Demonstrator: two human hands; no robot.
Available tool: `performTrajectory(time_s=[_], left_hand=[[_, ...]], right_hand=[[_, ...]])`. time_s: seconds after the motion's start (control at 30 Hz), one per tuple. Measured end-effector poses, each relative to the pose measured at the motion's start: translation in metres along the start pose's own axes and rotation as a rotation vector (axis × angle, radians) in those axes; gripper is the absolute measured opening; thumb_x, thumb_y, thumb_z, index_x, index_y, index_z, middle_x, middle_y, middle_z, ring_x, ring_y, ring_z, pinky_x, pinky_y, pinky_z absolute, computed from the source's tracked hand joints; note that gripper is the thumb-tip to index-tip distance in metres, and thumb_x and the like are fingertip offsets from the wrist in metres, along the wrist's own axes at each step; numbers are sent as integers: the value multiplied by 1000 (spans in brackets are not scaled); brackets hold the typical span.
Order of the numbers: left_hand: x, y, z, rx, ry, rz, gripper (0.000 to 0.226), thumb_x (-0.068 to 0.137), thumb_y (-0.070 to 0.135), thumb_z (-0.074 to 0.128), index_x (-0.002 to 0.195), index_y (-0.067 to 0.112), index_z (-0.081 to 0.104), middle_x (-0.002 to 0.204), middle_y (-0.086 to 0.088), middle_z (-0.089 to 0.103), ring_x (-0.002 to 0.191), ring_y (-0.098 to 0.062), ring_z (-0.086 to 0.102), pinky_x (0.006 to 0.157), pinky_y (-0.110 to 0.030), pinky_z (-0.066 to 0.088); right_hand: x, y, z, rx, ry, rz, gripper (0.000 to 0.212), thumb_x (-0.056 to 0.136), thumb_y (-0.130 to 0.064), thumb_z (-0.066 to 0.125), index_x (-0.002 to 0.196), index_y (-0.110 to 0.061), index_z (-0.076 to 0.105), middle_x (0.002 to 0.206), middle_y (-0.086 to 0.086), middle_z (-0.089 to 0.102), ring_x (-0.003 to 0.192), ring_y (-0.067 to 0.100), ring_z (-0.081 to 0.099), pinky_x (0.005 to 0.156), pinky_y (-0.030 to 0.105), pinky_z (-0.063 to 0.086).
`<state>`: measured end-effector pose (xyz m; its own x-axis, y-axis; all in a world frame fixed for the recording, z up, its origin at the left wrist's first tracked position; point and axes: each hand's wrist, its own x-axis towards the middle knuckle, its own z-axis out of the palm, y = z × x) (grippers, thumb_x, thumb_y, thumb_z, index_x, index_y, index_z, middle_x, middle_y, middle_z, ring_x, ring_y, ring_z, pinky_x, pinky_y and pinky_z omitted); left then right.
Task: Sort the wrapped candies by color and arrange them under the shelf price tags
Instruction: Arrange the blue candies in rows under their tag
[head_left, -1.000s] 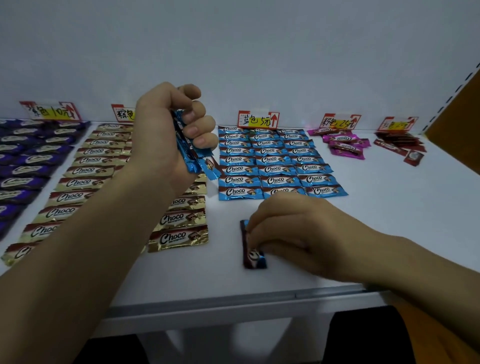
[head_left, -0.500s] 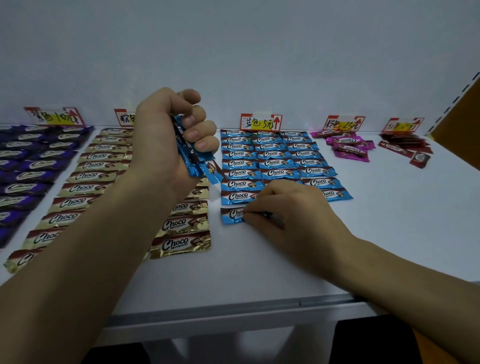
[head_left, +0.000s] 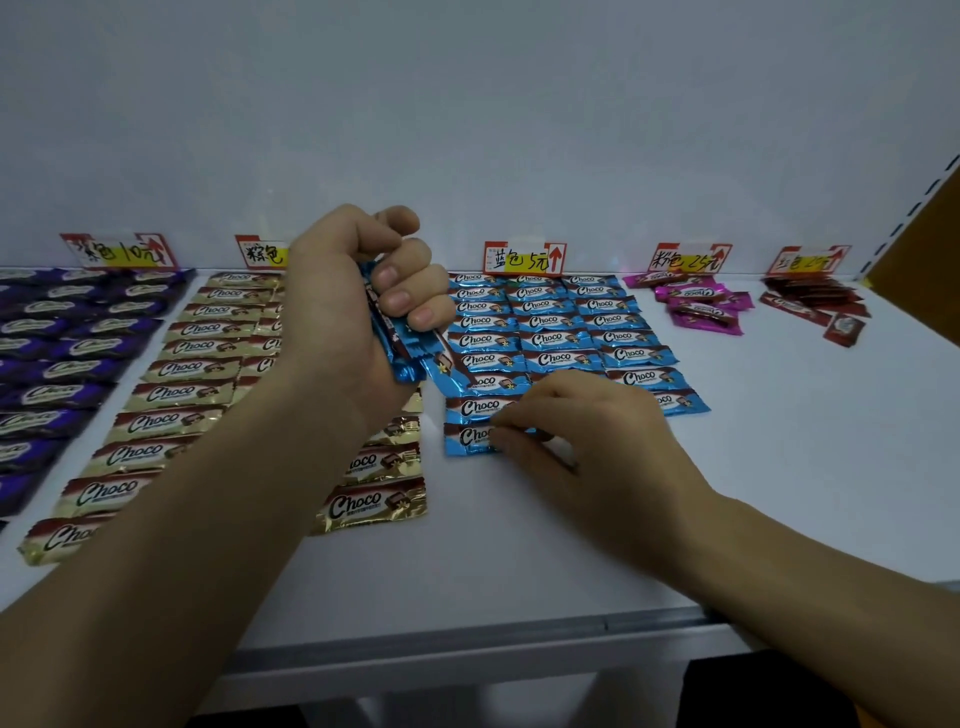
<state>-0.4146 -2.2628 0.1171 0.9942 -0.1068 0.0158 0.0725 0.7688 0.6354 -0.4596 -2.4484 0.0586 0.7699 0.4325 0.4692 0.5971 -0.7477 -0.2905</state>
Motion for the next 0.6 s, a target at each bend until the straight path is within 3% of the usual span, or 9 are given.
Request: performTrajectory(time_s=[0.07,0.13,0.2,0.3,0.47,0.6], left_hand=[[0,-4,4,23,30,3,19,95,5,32,89,12,49,55,5,28,43,-7,25,40,-21,29],[0,-9,9,92,66,50,23,100,4,31,91,13,50,53,5,30,41,-7,26,39,-21,29],[-2,-14,13,166,69,107,27,104,5,29,92,14,51,53,4,31,42,-7,27,39,-21,30],[-3,-16,13,170,64,153,29,106,6,27,93,14,51,55,4,30,43,-8,25,40,-22,31],[-1,-5,6,73,68,152,25,102,6,33,89,15,53,55,5,27,44,-8,23,41,-22,29],[-7,-10,10,117,-34,91,22,92,7,30,86,12,51,58,3,28,49,-9,24,46,-23,29]], right_hand=[[3,-8,-11,229,91,103,21,97,-41,59,100,-25,72,92,-10,74,84,7,66,65,18,53],[16,-20,-22,676,51,365,28,89,-48,60,97,-22,64,85,2,75,82,12,72,64,21,56],[28,-27,-26,930,-33,521,25,85,-34,69,98,-15,59,79,13,75,73,14,74,62,20,57],[36,-30,-27,1040,-61,581,21,83,-11,76,98,-13,62,75,8,76,72,18,75,69,27,62],[10,-2,-42,835,-8,478,17,88,-1,70,93,-16,76,72,-1,73,65,8,66,58,16,50],[-20,32,-59,526,-9,486,17,89,-7,71,87,-23,78,70,2,70,69,19,64,61,34,53]])
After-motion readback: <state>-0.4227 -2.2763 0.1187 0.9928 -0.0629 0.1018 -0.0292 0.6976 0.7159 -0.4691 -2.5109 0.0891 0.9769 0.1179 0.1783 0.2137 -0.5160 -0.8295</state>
